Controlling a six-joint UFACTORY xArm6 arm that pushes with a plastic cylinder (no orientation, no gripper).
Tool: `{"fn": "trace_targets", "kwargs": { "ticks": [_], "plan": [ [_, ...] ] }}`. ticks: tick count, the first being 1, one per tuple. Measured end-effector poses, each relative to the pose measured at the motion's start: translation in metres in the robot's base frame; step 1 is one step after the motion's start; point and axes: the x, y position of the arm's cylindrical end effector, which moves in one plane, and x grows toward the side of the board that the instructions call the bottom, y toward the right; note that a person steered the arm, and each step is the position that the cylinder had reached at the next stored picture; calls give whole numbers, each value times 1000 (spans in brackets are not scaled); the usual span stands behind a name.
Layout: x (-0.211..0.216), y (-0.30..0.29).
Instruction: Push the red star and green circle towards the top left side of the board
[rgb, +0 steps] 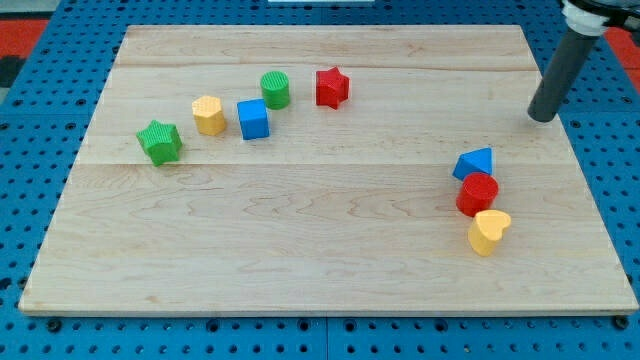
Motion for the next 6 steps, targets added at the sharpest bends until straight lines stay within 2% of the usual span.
{"fn": "trace_targets", "kwargs": {
  "ticks": [1,3,4,5,6],
  "plan": [
    [13,-30],
    [21,-171],
    [30,-177],
    [36,-226],
    [14,-237]
  ]
}}
